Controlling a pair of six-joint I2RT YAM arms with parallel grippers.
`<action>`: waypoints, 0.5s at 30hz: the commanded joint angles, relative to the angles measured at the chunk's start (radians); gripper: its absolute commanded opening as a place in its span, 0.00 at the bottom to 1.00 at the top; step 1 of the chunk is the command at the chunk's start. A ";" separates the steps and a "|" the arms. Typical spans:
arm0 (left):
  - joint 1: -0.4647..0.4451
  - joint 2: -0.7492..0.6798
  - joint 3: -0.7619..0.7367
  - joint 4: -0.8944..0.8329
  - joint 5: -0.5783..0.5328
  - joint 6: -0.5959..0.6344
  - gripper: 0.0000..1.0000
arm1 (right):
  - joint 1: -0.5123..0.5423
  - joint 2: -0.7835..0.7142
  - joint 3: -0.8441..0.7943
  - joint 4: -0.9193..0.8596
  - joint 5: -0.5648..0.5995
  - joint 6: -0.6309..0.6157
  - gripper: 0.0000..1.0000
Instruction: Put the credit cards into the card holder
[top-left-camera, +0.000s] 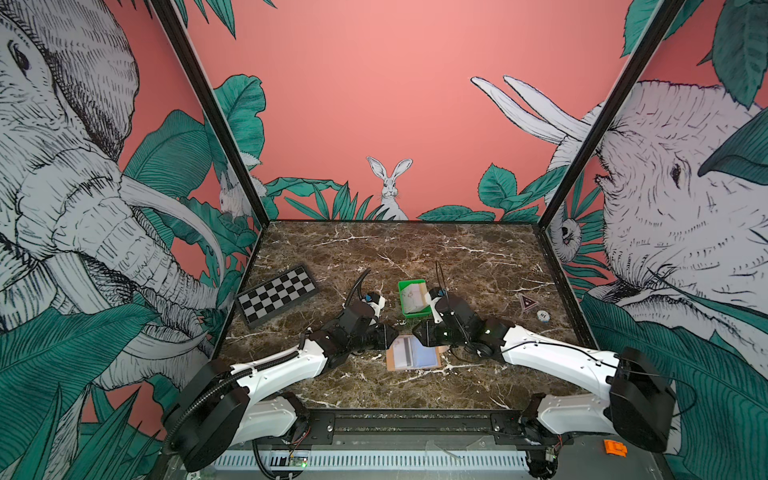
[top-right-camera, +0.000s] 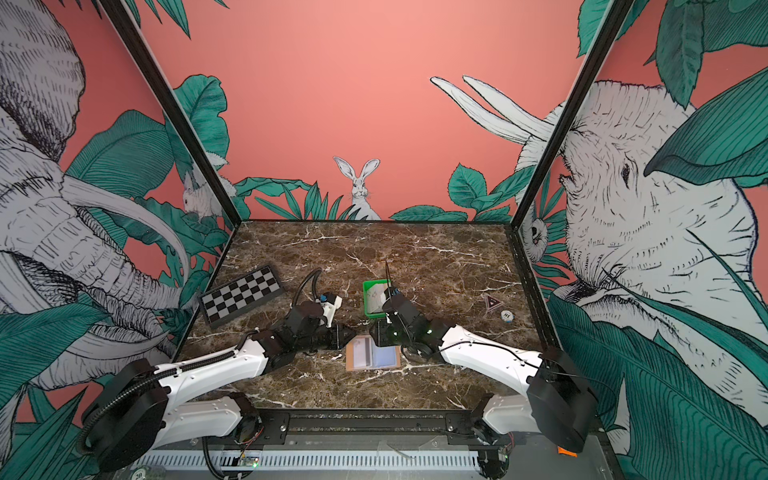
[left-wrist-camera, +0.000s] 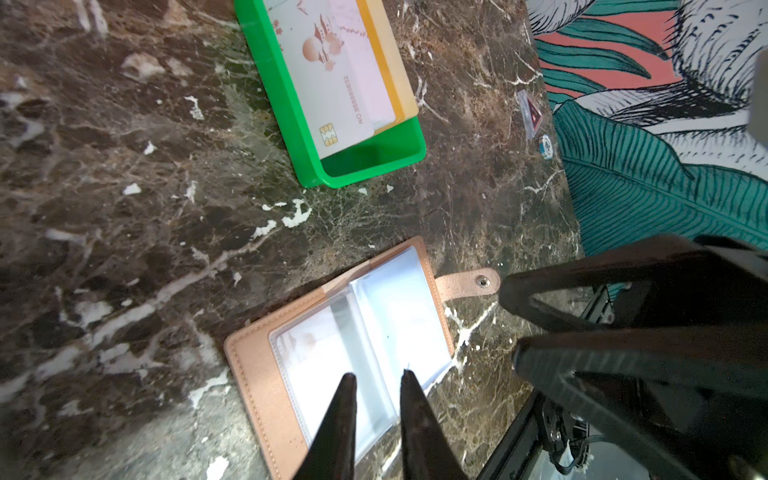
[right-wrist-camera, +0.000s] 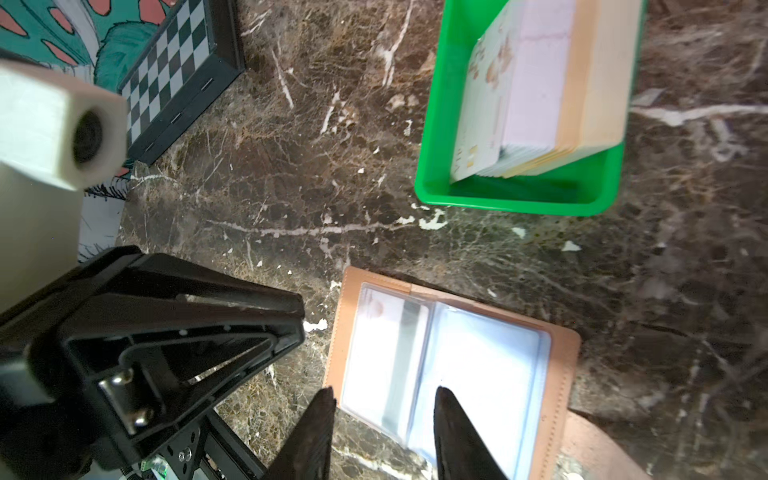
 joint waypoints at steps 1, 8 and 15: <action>0.006 0.022 0.067 -0.006 -0.020 0.051 0.22 | -0.048 -0.036 -0.012 -0.033 0.010 -0.035 0.41; 0.006 0.140 0.191 -0.049 -0.010 0.116 0.22 | -0.157 -0.036 0.035 -0.085 -0.007 -0.101 0.44; 0.012 0.264 0.306 -0.069 0.038 0.148 0.23 | -0.233 0.012 0.095 -0.096 -0.015 -0.151 0.46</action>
